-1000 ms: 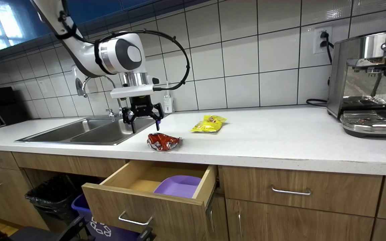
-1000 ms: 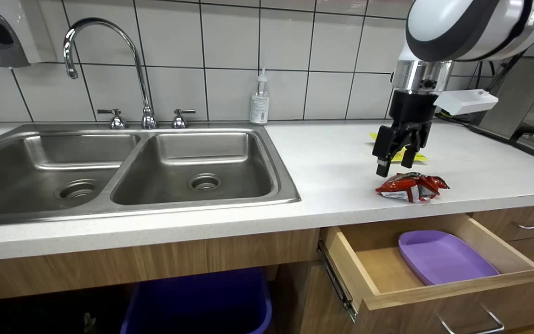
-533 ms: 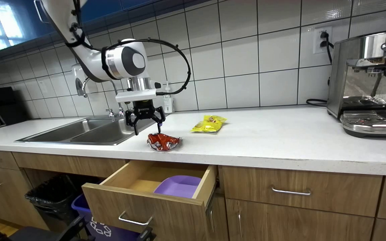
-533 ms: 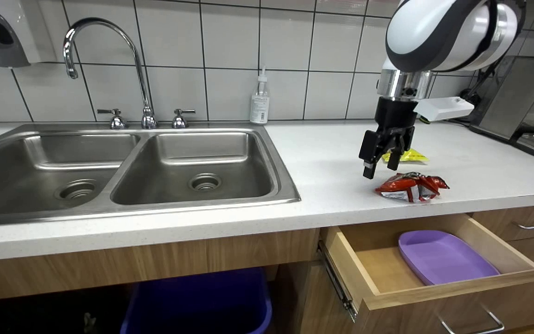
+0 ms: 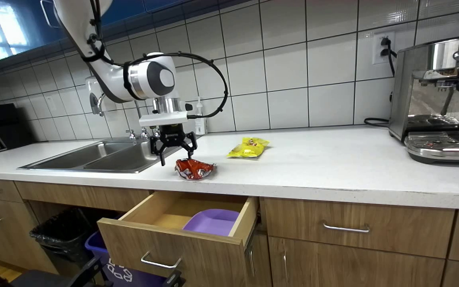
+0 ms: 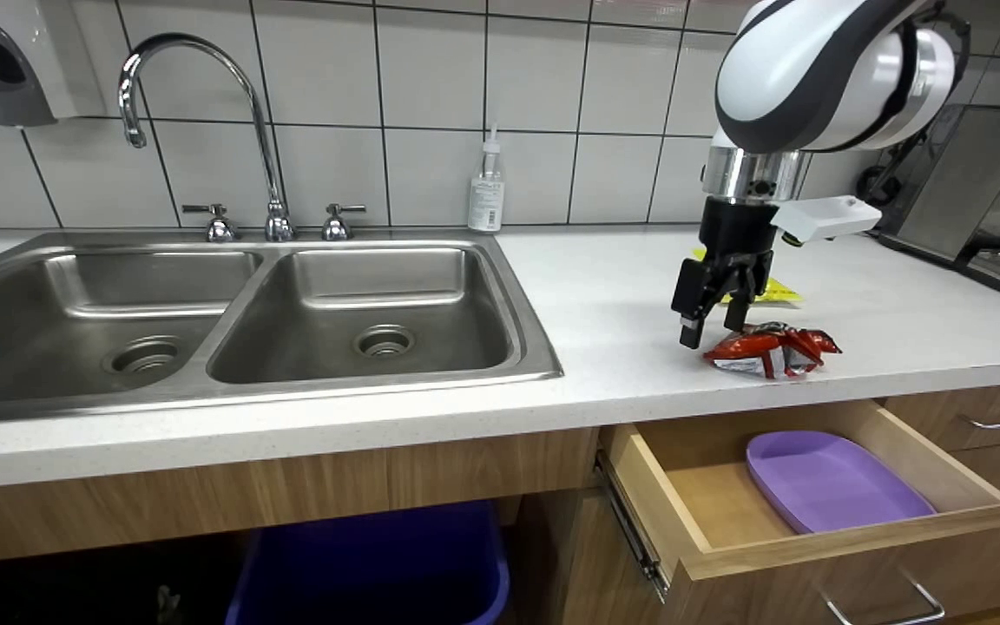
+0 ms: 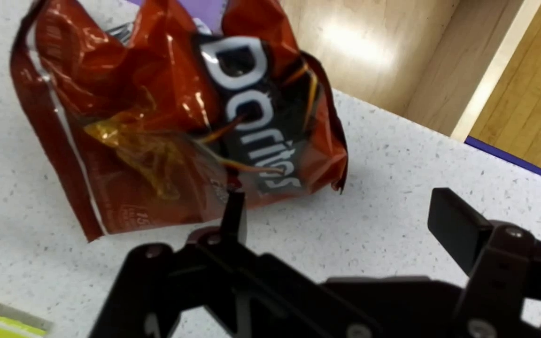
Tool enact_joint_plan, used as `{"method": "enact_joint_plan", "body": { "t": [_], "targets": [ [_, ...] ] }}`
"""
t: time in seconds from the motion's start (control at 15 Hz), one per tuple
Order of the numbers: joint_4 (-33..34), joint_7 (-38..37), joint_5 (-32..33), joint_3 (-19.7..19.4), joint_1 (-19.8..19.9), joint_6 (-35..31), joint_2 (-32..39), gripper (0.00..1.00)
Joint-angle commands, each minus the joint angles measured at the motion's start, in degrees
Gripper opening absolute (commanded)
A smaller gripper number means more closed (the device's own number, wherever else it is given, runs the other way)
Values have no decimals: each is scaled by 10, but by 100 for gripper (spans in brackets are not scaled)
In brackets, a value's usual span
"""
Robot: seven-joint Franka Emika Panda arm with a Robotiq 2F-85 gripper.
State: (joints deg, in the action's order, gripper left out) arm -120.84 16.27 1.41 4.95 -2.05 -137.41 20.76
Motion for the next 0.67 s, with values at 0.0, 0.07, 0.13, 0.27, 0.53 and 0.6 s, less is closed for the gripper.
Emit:
{"method": "enact_joint_plan", "body": {
  "t": [0.0, 0.07, 0.13, 0.27, 0.53, 0.6],
  "targets": [
    [-13, 15, 0, 4, 10, 7, -12, 100],
    [-19, 15, -1, 3, 11, 6, -16, 100],
    [-25, 16, -2, 3, 12, 6, -19, 100],
    [-36, 16, -3, 3, 15, 4, -25, 100],
    [-63, 16, -4, 0, 19, 1, -43, 100],
    [-71, 16, -4, 0, 20, 0, -49, 100]
  ]
}}
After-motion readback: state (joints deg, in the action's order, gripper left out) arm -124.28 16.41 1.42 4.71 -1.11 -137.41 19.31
